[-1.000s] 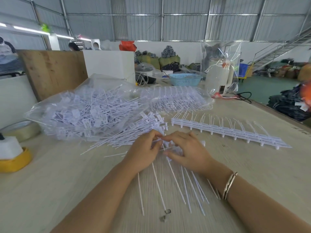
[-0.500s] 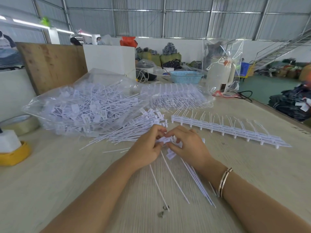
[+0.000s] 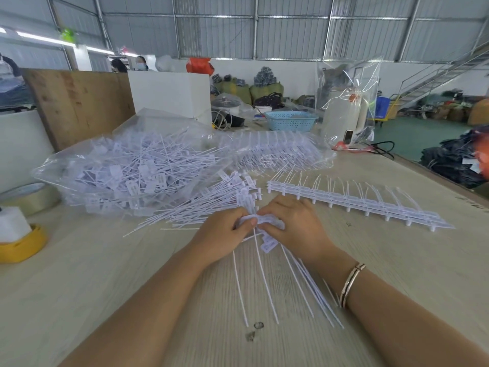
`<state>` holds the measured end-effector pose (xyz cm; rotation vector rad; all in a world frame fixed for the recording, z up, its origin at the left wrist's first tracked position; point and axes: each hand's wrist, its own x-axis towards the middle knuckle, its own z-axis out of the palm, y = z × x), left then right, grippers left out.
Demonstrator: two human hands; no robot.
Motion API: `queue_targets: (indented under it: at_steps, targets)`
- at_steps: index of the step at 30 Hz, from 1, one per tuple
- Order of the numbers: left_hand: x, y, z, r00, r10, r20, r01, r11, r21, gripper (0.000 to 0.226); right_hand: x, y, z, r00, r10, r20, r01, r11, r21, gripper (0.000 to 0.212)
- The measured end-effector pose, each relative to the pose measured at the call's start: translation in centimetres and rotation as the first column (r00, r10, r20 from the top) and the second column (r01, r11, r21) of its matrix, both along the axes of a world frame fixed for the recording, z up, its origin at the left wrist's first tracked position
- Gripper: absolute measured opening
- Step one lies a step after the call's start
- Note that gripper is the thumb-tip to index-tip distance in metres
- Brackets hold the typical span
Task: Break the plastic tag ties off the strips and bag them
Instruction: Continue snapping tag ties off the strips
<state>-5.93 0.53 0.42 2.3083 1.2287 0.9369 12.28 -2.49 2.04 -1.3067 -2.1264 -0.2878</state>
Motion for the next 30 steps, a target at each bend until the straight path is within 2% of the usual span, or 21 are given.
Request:
queue_targets:
  at_steps: [4, 10, 14, 20, 24, 30]
  targets:
    - [-0.1, -0.1, 0.4, 0.999, -0.045, -0.016, 0.045, 0.998, 0.035, 0.034, 0.0, -0.5, 0.4, 0.999, 0.009, 0.044, -0.011, 0.998, 0.056, 0.021]
    - [-0.3, -0.5, 1.2, 0.99, -0.132, 0.042, 0.13, 0.99, 0.064, 0.027, -0.1, -0.9, 0.8, 0.998, 0.032, 0.057, -0.038, 0.992, 0.121, 0.02]
    - [-0.4, -0.6, 1.4, 0.987, -0.159, 0.037, 0.157, 0.985, 0.07, 0.026, 0.1, -0.9, 0.6, 0.997, 0.047, 0.056, -0.053, 0.994, 0.099, 0.02]
    - [-0.3, -1.0, 1.7, 0.988, -0.155, 0.01, 0.151, 0.974, 0.168, 0.018, 0.4, -0.8, 0.5, 0.991, 0.1, -0.086, -0.098, 0.995, 0.028, 0.017]
    - [-0.1, -1.0, 1.7, 0.993, -0.118, 0.03, 0.11, 0.977, 0.183, 0.022, 0.6, -0.6, 0.4, 0.959, 0.104, -0.263, -0.131, 0.987, -0.087, 0.015]
    - [-0.2, -1.1, 2.0, 0.987, -0.119, 0.111, 0.099, 0.981, 0.169, 0.02, 0.0, -0.6, 0.3, 0.897, 0.09, -0.433, -0.163, 0.977, -0.135, 0.012]
